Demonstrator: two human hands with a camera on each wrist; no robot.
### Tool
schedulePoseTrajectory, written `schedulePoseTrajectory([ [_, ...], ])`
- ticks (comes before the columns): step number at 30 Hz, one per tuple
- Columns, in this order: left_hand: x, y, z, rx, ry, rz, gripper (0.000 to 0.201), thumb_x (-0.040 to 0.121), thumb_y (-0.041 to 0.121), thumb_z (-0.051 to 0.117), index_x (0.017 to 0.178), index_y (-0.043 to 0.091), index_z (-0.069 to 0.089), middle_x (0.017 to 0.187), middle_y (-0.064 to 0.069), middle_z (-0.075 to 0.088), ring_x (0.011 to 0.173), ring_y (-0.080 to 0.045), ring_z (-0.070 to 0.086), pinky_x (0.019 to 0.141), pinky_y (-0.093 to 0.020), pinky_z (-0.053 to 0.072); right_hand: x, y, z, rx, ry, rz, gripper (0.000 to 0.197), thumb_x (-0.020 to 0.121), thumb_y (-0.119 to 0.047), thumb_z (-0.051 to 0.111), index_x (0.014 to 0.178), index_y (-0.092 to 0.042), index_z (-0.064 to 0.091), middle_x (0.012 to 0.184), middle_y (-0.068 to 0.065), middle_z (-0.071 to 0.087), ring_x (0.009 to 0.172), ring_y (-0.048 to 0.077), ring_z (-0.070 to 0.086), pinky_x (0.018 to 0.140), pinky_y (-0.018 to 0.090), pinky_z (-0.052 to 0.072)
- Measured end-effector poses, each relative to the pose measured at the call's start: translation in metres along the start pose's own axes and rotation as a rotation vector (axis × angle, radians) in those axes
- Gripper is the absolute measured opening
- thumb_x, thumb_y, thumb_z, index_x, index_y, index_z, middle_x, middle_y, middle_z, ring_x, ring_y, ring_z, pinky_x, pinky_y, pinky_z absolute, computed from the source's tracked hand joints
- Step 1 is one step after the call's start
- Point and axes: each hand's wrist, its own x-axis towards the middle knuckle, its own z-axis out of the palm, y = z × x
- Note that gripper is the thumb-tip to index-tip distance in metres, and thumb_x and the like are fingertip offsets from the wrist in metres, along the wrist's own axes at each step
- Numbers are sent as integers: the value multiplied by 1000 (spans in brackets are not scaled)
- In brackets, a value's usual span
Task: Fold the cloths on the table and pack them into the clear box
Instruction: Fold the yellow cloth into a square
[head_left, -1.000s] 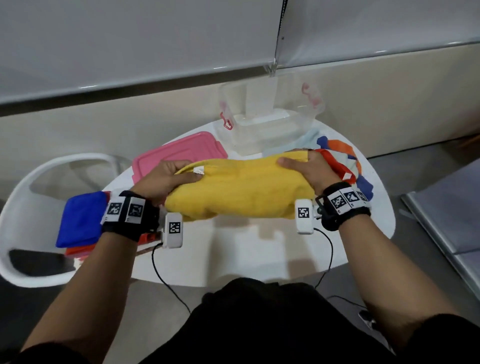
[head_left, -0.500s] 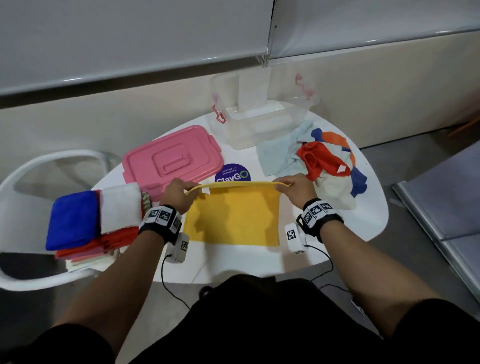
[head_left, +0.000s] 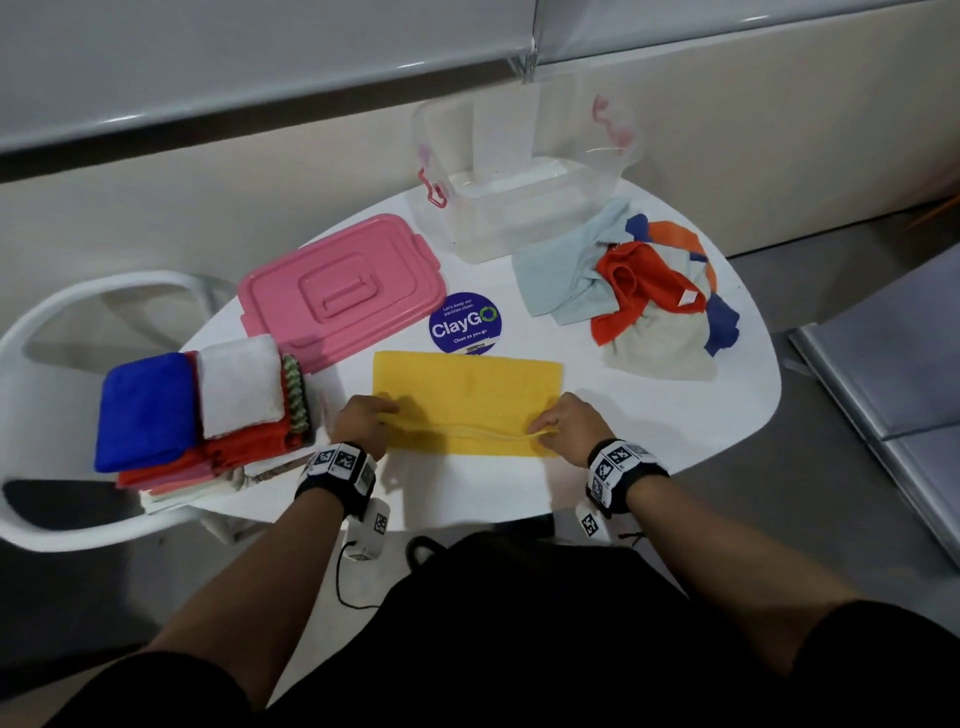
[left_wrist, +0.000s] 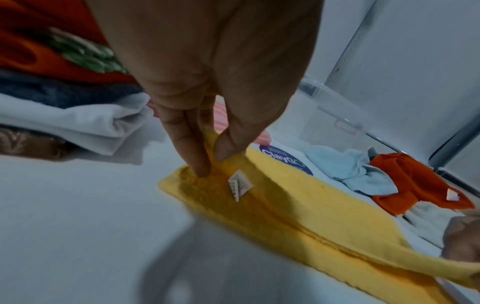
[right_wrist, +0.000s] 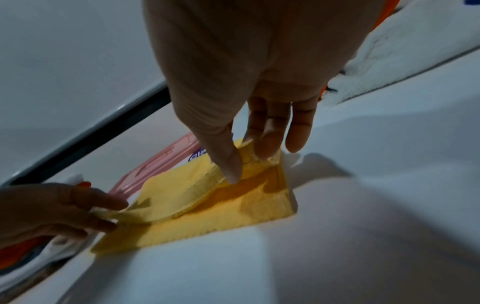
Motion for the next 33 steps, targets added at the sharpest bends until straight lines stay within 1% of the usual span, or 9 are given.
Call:
schedulePoseTrajectory([
  [5,-5,1,5,101,-24,-15,33,82,13,62,114,16,71,131,-11,57,115,-31,58,93,-29,44,-4,11,15,-31,-42,54,18,81,-10,73,93,-23,76,113,-7,50,109,18,58,98,32,45],
  [8,-7,-7,9,116,-31,-18,30,85,32,65,112,21,73,132,-10,51,115,-28,56,98,-31,43,-5,12,17,-96,-32,82,18,83,-11,70,95,-23,76,116,-5,48,106,16,57,97,33,46],
  [12,-16,-10,10,177,-65,12,34,92,52,53,98,29,78,136,-10,48,125,-25,48,104,-35,36,-5,14,19,-132,39,195,20,86,-8,63,100,-19,70,98,-12,47,105,21,60,89,30,47],
  [15,-23,-14,12,261,-49,-6,45,86,66,52,98,30,75,130,-9,47,119,-30,50,97,-42,46,-7,16,19,-159,66,210,22,86,-5,59,100,-17,69,112,-4,53,106,24,60,88,29,45],
  [20,-22,-24,25,101,9,-90,61,75,37,76,126,15,50,130,-11,47,106,-33,57,86,-39,49,-10,12,13,-335,77,204,32,86,-5,52,96,-28,73,118,2,53,105,24,57,95,36,41],
  [24,-22,-33,29,-33,-25,-136,82,70,30,83,137,15,38,116,-12,62,103,-32,62,85,-41,52,-13,-5,13,-538,132,185,22,82,-36,54,93,-26,71,107,1,51,106,23,46,93,41,32],
  [28,-25,-36,28,20,-150,-193,70,69,40,83,121,14,44,108,-8,62,96,-28,60,75,-36,48,-15,-7,23,-370,73,28,14,89,-34,54,93,-25,64,108,-4,59,104,22,57,89,35,38],
  [30,-27,-37,30,153,-299,-149,66,70,52,79,115,15,49,105,-6,64,93,-26,60,74,-34,47,-15,-4,24,-327,25,87,10,92,-30,57,97,-24,63,115,-2,61,105,24,60,91,35,41],
  [33,-30,-36,28,250,-450,-101,57,76,72,62,80,14,67,70,2,72,74,-19,70,70,-28,51,-8,3,11,-456,120,208,27,91,-18,55,119,-18,58,124,6,56,115,27,54,94,37,40],
])
